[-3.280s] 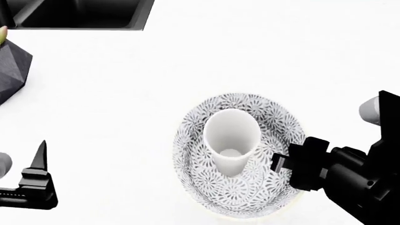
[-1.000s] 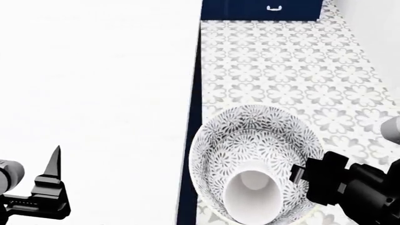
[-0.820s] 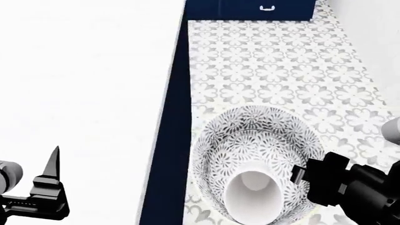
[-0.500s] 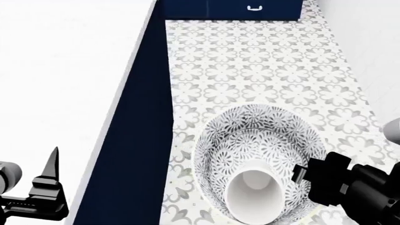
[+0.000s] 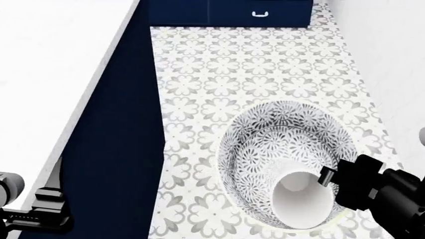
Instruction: Place the cup inside the bowl on the dining table and move the bowl to any counter.
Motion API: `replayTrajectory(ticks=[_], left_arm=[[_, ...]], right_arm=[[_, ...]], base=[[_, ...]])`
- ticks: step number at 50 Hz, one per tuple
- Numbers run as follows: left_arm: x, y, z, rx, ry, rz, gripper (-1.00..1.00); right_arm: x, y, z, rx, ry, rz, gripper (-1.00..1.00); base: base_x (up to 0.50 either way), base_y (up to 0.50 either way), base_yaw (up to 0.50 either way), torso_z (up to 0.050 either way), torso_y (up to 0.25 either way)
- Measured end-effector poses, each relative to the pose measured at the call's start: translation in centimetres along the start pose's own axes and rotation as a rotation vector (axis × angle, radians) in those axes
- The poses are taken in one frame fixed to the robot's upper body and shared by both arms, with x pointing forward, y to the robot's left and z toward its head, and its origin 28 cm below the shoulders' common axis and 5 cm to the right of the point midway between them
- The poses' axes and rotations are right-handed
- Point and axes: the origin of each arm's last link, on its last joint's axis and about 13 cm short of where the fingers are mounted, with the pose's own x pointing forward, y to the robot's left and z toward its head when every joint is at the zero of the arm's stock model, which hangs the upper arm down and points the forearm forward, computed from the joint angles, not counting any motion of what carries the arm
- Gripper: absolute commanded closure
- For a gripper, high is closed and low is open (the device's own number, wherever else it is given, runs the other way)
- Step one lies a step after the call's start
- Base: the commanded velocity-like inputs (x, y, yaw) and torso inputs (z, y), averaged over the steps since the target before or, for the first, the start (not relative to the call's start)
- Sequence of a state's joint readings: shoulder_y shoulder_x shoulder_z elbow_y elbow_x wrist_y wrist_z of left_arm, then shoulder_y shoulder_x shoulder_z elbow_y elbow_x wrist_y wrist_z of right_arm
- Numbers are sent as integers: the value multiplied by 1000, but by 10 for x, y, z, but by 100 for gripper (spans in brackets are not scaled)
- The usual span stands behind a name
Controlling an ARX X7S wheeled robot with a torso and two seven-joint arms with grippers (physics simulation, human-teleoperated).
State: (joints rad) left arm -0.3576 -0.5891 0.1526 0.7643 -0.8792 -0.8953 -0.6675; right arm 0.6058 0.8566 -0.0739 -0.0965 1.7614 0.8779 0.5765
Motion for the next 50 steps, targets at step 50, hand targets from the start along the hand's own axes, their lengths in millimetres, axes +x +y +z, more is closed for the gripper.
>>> replayTrajectory(ticks=[50], left_arm=[[1, -1, -3, -4, 6, -2, -100]], right_arm=[[9, -2, 1, 9, 6, -24, 100]], base=[[501, -80, 0, 0, 2]])
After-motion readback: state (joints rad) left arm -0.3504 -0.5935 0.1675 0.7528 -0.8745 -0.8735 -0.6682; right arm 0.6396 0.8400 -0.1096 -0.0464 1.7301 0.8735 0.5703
